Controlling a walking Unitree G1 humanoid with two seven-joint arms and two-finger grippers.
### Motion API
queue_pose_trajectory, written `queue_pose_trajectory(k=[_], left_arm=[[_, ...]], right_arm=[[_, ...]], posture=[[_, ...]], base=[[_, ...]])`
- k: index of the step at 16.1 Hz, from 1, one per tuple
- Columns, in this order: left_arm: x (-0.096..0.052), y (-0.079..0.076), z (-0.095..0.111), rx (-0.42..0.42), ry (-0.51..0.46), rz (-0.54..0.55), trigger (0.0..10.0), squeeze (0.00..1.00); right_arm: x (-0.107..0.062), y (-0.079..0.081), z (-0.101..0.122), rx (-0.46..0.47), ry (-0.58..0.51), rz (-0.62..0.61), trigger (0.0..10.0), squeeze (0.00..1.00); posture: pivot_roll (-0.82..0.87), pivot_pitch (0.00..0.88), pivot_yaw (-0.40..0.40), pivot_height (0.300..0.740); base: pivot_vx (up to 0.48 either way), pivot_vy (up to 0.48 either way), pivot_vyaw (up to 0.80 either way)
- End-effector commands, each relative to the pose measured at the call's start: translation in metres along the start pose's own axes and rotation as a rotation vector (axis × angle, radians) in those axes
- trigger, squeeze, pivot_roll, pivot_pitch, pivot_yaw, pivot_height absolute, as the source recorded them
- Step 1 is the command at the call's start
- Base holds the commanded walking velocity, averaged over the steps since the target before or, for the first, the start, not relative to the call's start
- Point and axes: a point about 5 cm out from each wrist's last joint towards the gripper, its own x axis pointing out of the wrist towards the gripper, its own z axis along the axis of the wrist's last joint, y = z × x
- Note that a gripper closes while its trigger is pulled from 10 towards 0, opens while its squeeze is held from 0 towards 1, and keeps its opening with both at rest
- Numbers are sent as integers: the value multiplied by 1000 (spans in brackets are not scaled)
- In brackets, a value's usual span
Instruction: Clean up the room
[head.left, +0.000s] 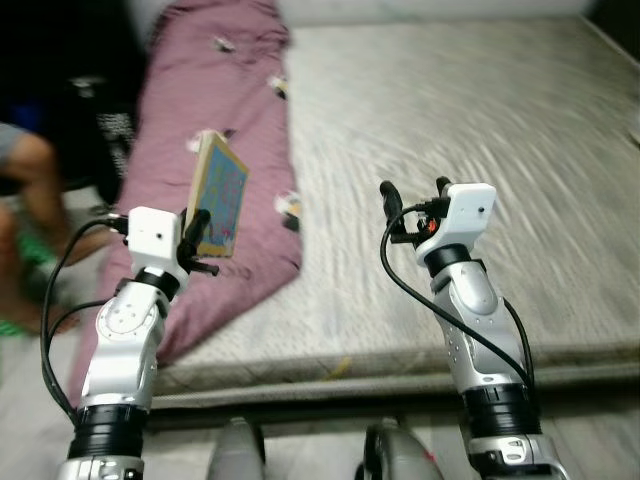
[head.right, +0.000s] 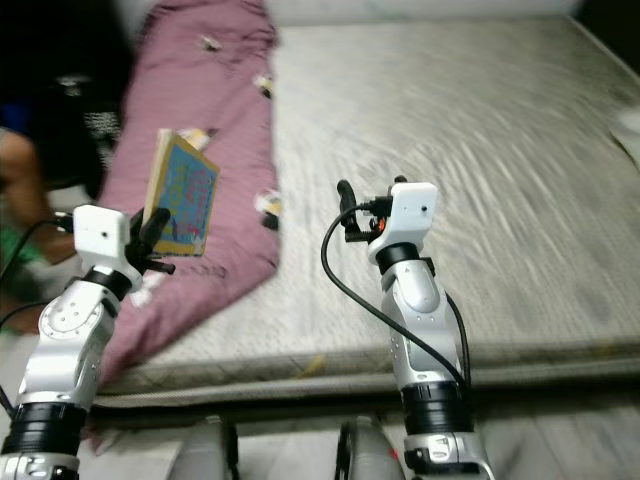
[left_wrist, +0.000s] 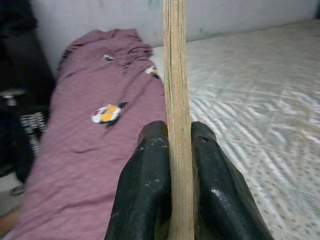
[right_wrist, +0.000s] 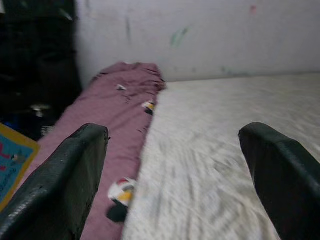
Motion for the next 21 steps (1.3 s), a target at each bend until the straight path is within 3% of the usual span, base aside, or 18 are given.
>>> queue_pose_trajectory(k=[1, 13, 17, 21], left_arm=[[2, 0, 5, 29, -13, 1, 10000, 0], [-8, -4, -12, 21, 19, 5, 10000, 0], [-7, -5, -12, 7, 7, 12, 10000, 0], [-6, -6, -12, -2, 4, 13, 10000, 0]], right_arm=[[0, -2, 1, -9, -5, -10, 10000, 0], [-15, -15, -16, -43, 71, -110, 10000, 0], [-13, -17, -15, -55, 81, -110, 10000, 0], [-11, -20, -14, -58, 76, -117, 10000, 0]], posture=[[27, 14, 19, 740], [21, 14, 10, 740], [19, 10, 1, 740], [15, 6, 1, 740]], base=[[0, 0, 0], [0, 0, 0], [0, -295, 0], [0, -270, -512]])
